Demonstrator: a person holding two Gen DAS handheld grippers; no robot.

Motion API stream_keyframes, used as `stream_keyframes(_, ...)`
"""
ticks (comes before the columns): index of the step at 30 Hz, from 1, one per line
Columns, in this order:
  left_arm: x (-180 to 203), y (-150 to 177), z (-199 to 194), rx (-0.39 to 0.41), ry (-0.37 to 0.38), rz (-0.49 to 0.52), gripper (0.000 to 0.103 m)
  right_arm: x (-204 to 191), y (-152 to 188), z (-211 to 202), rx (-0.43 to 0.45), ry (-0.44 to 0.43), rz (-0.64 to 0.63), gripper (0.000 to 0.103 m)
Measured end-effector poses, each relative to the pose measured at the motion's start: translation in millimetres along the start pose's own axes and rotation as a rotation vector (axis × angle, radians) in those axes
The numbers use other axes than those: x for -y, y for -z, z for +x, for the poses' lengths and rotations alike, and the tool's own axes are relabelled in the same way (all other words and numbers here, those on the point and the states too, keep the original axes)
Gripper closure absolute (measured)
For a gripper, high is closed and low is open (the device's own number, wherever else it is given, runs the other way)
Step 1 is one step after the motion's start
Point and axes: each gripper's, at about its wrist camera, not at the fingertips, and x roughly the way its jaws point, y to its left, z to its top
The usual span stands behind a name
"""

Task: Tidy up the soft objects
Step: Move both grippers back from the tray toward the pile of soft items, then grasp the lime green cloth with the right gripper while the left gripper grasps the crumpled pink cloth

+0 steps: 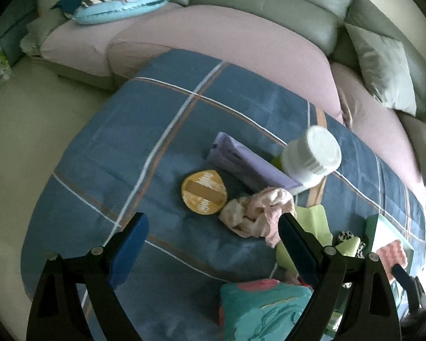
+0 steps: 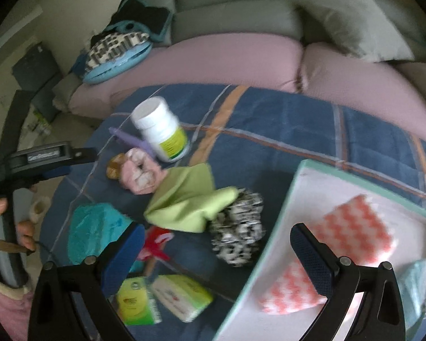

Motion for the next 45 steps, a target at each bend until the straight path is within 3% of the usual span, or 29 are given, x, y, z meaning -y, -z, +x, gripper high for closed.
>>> stream_keyframes(3, 8, -2, 7, -0.019, -0.016, 0.052, 0.01, -11, 0, 9, -0.028, -0.022, -0.019, 0.0)
stream_keyframes(12, 13, -12, 20, -0.076, -0.001, 0.142, 0.011, -38, -9, 36, -0.11, -0.025, -0.164, 0.018)
stream_keyframes(30, 30, -21, 62, -0.208, 0.037, 0.237, 0.011, -82, -17, 76, -0.262, 0.075, -0.629, 0.033)
stream_keyframes(40, 37, -22, 79, -0.239, 0.047, 0.256, 0.012, -84, -20, 98, -0.311, 0.04, -0.625, 0.054)
stream_keyframes(42, 40, -23, 83, -0.243, 0.053, 0.256, 0.019, -80, -19, 100, -0.319, 0.041, -0.615, 0.06)
stream_keyframes(45, 44, -24, 88, -0.251, 0.058, 0.255, 0.02, -76, -19, 102, -0.317, 0.028, -0.594, 0.069)
